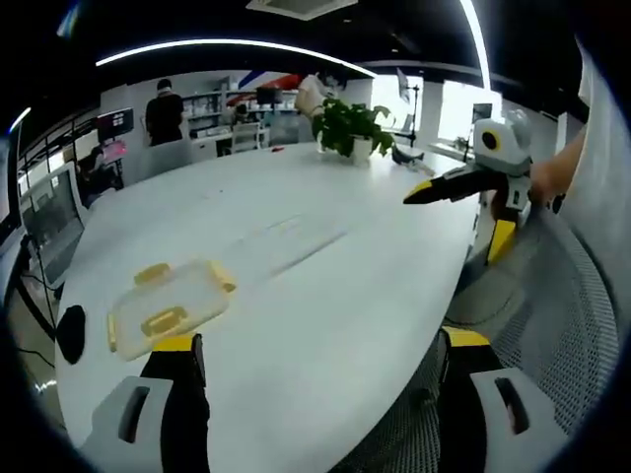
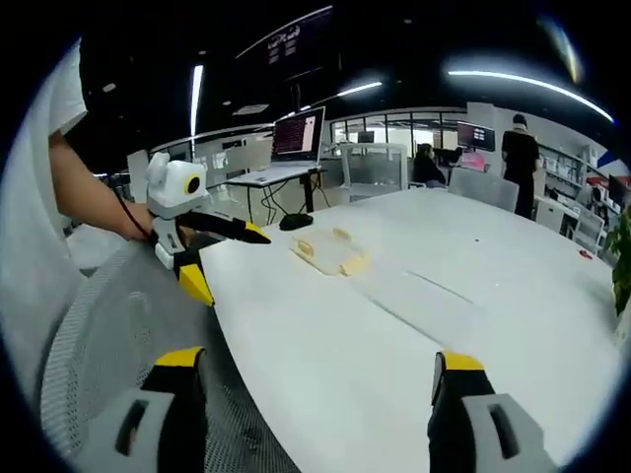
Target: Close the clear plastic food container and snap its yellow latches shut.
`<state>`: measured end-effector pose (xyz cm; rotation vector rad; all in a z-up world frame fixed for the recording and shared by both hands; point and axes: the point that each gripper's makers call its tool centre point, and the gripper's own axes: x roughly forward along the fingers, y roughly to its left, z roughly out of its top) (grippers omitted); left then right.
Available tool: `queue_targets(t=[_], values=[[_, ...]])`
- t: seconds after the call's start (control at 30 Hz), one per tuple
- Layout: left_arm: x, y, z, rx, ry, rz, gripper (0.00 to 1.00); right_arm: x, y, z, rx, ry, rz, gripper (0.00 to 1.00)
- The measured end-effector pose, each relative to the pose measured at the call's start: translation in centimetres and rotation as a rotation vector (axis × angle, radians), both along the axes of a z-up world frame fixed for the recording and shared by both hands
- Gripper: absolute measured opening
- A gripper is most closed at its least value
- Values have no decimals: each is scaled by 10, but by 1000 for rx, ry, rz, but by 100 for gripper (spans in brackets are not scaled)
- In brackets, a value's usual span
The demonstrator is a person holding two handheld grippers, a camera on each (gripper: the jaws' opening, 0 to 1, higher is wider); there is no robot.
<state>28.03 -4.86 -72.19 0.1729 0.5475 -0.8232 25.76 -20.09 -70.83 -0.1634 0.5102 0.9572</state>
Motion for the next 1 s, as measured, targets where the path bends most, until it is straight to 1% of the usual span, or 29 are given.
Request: queue_targets(t=[0.23, 0.53, 0.6, 0.93, 1.0], values=[[0, 1, 0, 10, -4, -1, 97, 1, -1, -1, -2, 2, -3, 95], [0, 0, 0, 6, -2, 0, 97, -1, 0, -2, -9, 7, 5, 95], [0, -1, 1, -4, 2, 0, 97, -1, 0, -2, -9, 7, 6, 95], [-1, -2, 1, 3, -2, -4, 96, -2, -1, -4, -18, 5, 9, 95], [-2, -3, 1, 3, -3, -10, 96, 0, -2, -4, -17, 4, -2, 95]])
